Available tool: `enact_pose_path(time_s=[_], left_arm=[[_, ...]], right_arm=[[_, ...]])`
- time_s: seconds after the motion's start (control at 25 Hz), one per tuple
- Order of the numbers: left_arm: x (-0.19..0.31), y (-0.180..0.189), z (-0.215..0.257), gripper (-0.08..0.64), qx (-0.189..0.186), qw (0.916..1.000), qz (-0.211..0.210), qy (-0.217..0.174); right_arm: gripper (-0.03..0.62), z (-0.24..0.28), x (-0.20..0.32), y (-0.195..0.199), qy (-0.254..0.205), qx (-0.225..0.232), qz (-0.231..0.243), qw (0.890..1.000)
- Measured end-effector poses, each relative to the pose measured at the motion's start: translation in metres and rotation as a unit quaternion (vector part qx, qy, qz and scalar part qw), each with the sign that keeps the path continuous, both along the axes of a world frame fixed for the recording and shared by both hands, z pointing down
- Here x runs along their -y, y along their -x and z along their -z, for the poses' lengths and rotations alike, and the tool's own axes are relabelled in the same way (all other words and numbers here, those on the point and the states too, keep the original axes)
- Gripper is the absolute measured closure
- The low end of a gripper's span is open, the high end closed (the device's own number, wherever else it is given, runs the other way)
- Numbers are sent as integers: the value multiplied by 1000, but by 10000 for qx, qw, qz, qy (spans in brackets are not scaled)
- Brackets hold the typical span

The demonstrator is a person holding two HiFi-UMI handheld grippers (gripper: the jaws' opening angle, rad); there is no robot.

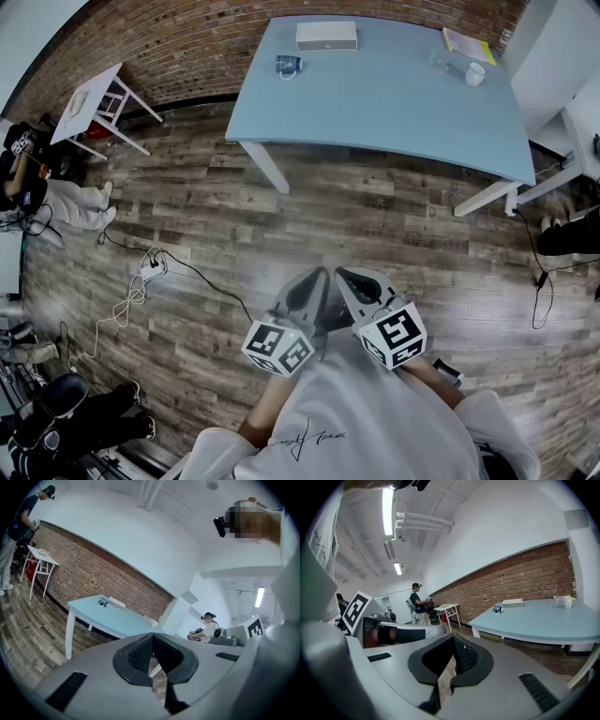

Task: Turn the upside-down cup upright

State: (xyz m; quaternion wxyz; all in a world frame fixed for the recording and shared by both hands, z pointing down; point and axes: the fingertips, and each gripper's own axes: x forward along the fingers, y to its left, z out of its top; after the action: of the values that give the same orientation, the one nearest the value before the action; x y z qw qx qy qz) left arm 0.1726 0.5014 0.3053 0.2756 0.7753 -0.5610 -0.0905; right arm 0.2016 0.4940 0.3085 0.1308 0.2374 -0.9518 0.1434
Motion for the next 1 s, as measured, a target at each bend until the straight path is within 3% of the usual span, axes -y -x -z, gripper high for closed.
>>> enact_pose_path(time_s=[0.52, 0.76, 1.0], left_arm=[[-4, -7, -15, 551, 47, 9996, 30, 267], [8, 0, -19, 551, 763, 9969, -93, 166], [36, 18, -21, 551, 939, 9953, -149, 164]], right_arm=[[572, -11, 4, -9, 201, 47, 37, 9998], [571, -17, 12, 7, 284, -44, 127, 9995], [571, -18, 32, 30, 219, -213, -30, 9995]])
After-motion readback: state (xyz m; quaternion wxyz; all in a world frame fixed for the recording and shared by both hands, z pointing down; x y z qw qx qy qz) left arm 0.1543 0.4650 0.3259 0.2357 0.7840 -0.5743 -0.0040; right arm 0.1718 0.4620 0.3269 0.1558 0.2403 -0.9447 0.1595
